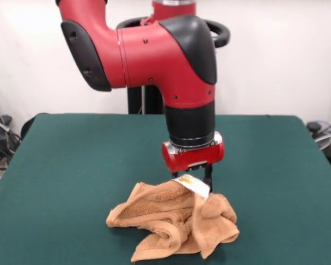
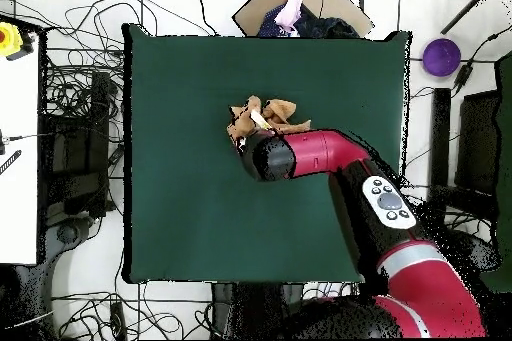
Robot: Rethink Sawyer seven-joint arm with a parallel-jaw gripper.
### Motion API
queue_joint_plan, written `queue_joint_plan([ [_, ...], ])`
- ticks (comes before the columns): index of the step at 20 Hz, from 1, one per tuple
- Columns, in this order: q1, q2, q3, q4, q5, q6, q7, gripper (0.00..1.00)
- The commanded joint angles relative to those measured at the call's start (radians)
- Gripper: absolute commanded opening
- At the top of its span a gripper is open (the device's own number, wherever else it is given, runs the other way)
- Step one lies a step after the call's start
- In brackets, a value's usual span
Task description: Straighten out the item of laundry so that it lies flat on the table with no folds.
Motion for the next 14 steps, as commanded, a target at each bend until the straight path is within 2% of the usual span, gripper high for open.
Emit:
queue_joint_plan([
  [1, 0.003, -0.038, 0.088, -0.028, -0.057, 0.095, -0.169, 1.00],
  [10, -0.007, 0.002, 0.126, -0.038, -0.048, 0.046, -0.140, 1.00],
  [11, -0.013, 0.008, 0.134, -0.036, -0.043, 0.039, -0.137, 0.00],
  [14, -0.017, 0.020, 0.137, -0.041, -0.052, 0.035, -0.146, 0.00],
])
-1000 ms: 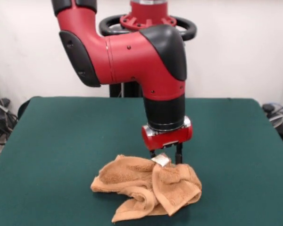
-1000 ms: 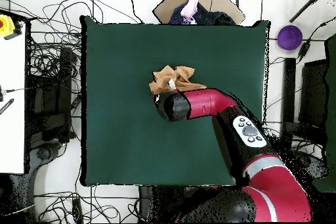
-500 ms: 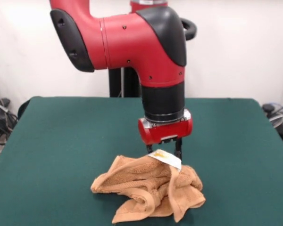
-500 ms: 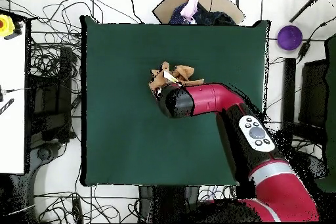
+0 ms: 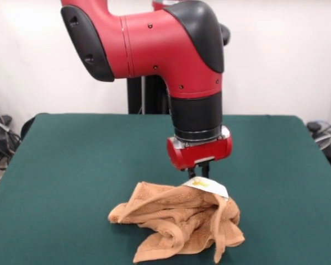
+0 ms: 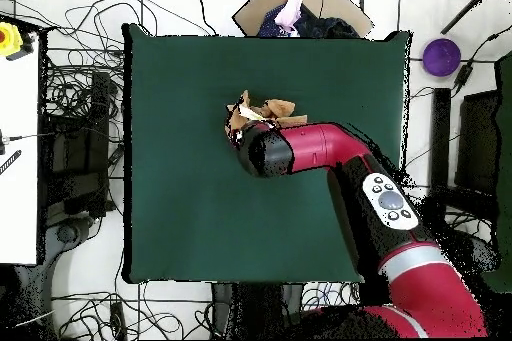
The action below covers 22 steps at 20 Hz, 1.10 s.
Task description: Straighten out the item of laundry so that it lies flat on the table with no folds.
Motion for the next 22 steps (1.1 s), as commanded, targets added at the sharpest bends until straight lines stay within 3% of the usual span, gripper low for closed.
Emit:
queue_joint_plan([
  [1, -0.013, 0.053, 0.099, -0.042, -0.054, 0.035, -0.148, 0.00],
  [10, -0.008, 0.058, 0.087, -0.052, -0.079, 0.030, -0.146, 0.00],
  [18, 0.004, -0.008, 0.070, -0.035, -0.064, 0.098, -0.152, 0.00],
  [22, -0.007, -0.091, 0.078, 0.015, -0.021, 0.176, -0.163, 0.00],
])
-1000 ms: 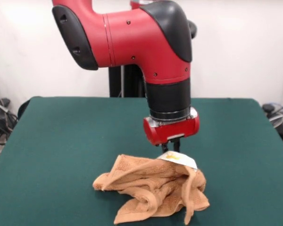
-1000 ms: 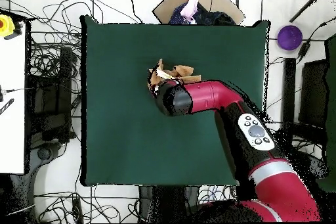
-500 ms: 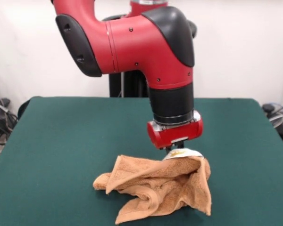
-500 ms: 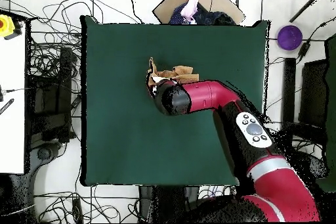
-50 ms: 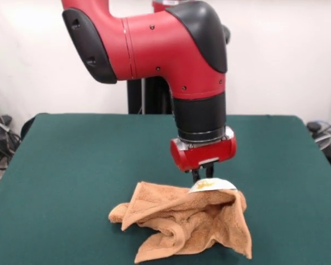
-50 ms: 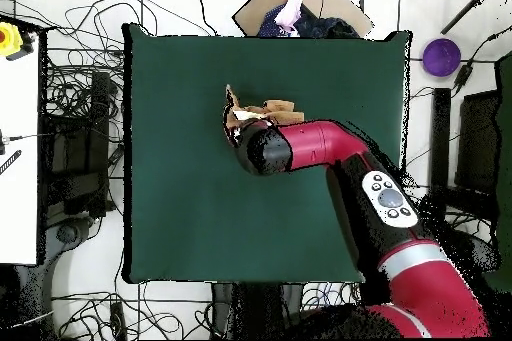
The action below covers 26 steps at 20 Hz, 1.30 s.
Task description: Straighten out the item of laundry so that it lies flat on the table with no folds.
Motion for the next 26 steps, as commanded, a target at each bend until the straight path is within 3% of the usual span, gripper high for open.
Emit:
queue_joint_plan([
  [1, -0.005, -0.109, 0.062, 0.033, -0.005, 0.199, -0.168, 0.00],
  [6, 0.009, -0.224, 0.041, 0.074, 0.042, 0.378, -0.174, 0.00],
  [12, 0.003, -0.245, 0.060, 0.077, 0.032, 0.427, -0.156, 0.00],
  [18, -0.012, -0.181, 0.102, 0.059, 0.020, 0.357, -0.155, 0.00],
  [26, -0.068, -0.039, 0.225, 0.037, -0.011, 0.233, -0.237, 0.00],
])
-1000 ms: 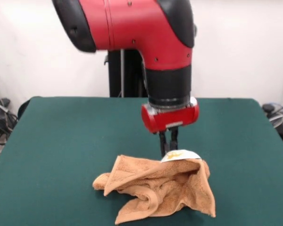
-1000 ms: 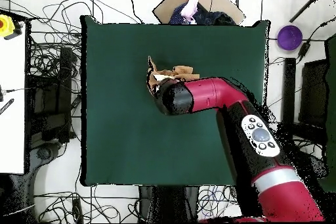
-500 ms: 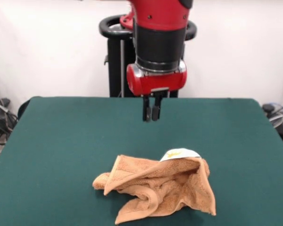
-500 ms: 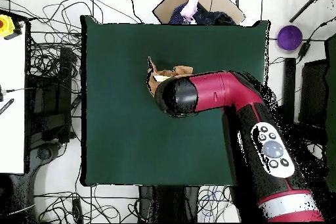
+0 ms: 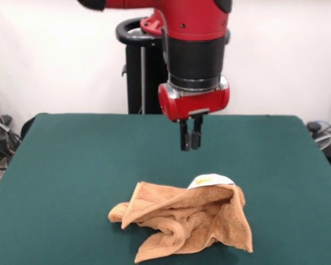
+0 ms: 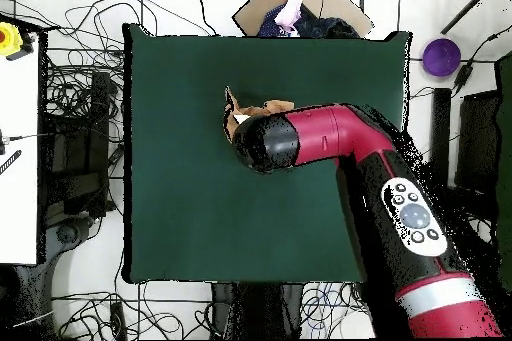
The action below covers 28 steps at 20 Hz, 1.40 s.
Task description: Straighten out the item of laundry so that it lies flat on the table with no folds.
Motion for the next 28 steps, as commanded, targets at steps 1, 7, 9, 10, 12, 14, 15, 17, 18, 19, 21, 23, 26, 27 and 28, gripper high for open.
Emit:
queue_joint_plan([
  [1, -0.043, 0.141, 0.168, 0.014, -0.031, -0.091, -0.259, 0.00],
  [7, -0.067, 0.226, 0.258, -0.035, -0.054, -0.035, -0.413, 1.00],
  [9, -0.063, 0.235, 0.275, -0.059, -0.065, -0.008, -0.458, 1.00],
  [10, -0.061, 0.237, 0.285, -0.071, -0.072, -0.002, -0.483, 1.00],
  [12, -0.055, 0.240, 0.297, -0.093, -0.080, 0.007, -0.520, 1.00],
  [14, -0.054, 0.249, 0.315, -0.104, -0.088, -0.008, -0.562, 1.00],
  [15, -0.054, 0.254, 0.324, -0.107, -0.090, -0.013, -0.586, 1.00],
  [17, -0.053, 0.269, 0.340, -0.122, -0.099, -0.035, -0.640, 1.00],
  [18, -0.050, 0.275, 0.346, -0.132, -0.105, -0.041, -0.665, 1.00],
  [19, -0.052, 0.280, 0.358, -0.138, -0.110, -0.052, -0.695, 1.00],
  [21, -0.057, 0.277, 0.383, -0.143, -0.112, -0.056, -0.760, 1.00],
  [23, -0.054, 0.261, 0.395, -0.151, -0.109, -0.039, -0.808, 1.00],
  [26, -0.041, 0.238, 0.400, -0.162, -0.095, -0.014, -0.843, 1.00],
  [27, -0.037, 0.231, 0.399, -0.167, -0.090, -0.014, -0.842, 1.00],
  [28, -0.029, 0.223, 0.394, -0.178, -0.079, -0.006, -0.833, 1.00],
])
